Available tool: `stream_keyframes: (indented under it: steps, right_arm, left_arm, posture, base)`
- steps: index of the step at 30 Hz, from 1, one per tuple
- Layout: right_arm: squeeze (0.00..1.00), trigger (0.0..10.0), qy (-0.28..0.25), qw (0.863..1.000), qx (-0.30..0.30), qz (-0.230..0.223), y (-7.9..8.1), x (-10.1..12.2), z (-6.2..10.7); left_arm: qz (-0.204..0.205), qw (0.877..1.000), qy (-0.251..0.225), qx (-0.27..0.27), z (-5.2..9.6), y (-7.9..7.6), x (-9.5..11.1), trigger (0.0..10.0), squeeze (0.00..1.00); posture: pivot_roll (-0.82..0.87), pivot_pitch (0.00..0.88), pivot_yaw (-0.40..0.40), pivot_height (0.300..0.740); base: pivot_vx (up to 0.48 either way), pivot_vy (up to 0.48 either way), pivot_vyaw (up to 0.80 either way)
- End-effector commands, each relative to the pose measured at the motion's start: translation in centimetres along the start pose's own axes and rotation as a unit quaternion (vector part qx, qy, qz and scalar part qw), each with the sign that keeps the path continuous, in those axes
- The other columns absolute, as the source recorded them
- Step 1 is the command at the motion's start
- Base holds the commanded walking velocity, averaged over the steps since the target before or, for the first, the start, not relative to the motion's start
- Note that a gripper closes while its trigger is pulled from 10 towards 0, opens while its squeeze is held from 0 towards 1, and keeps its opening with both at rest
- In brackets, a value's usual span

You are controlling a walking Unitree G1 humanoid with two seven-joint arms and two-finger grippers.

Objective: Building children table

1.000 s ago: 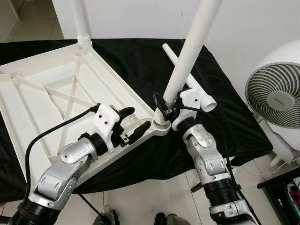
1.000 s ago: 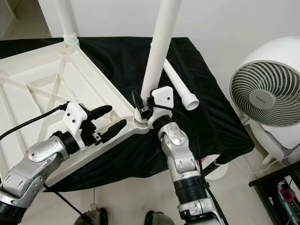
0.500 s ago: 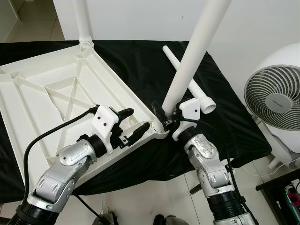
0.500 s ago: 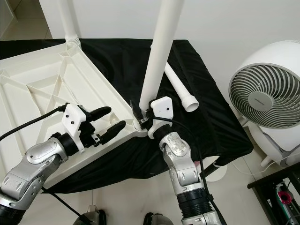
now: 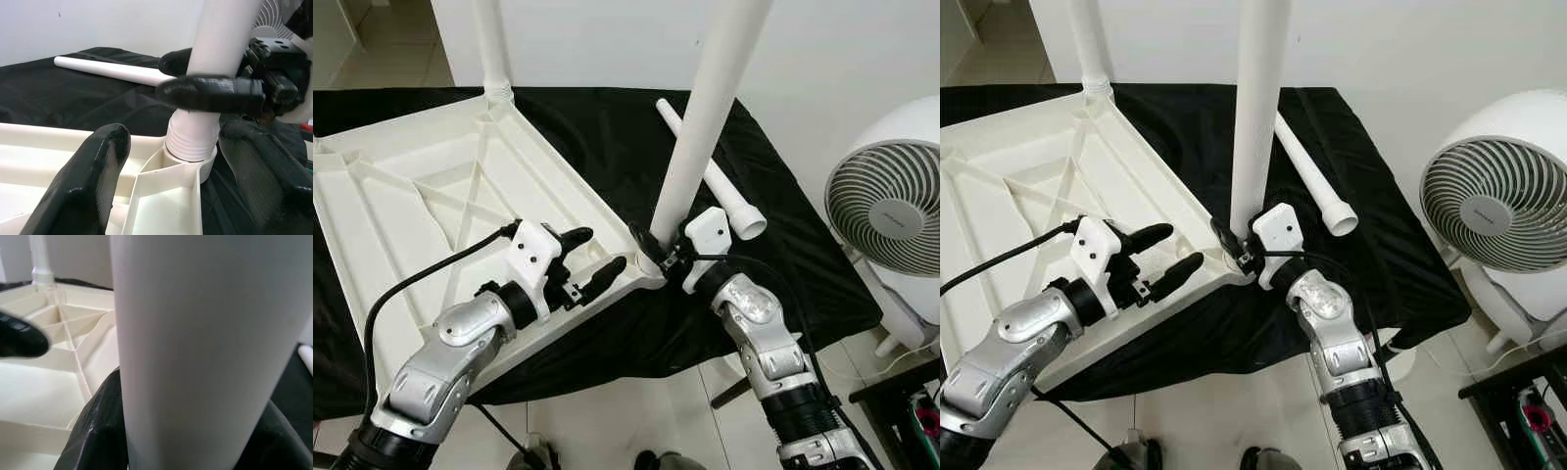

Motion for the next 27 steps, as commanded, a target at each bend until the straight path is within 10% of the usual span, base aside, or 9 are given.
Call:
stream_keyframes:
  steps: [1, 17, 27]
  right_arm:
    - [0.0, 10.0, 0.047, 0.996, -0.052, -0.051, -2.1, -2.5, 0.9]
    - [0.0, 10.0, 0.043, 0.98, -0.118, -0.154, -3.2, -3.0, 0.5]
    - [0.0, 10.0, 0.074, 0.983, -0.107, -0.132, -4.0, -2.2, -1.2]
  left_arm:
    - [-0.005, 1.0, -0.007, -0.026, 0.1, -0.6, 0.5, 10.0, 0.0]
    - [-0.005, 1.0, -0.006, -0.02, 0.3, -0.4, 0.6, 10.0, 0.0]
    - [-0.006, 1.0, -0.007, -0.021, 0.2, -0.3, 0.7, 10.0, 0.0]
  posture:
    - [0.12, 0.148, -0.056, 0.74]
    - [0.12, 0.159, -0.052, 0.74]
    - [0.13, 0.158, -0.05, 0.74]
  base:
    - [0.0, 0.0, 0.0]
    - [0.0, 0.0, 0.0]
    - [0.0, 0.0, 0.0]
Point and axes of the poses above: a point about 5 cm out from each wrist's last joint towards the gripper, its own z axis pointing back from the gripper into the wrist, its own x axis along the axis of the wrist's last joint, y = z × x, the point moved 5 cm from there along -z, pointing out of the wrist towards the gripper, and after that the axes turned 8 degrees about -z, right-handed, at the moved point
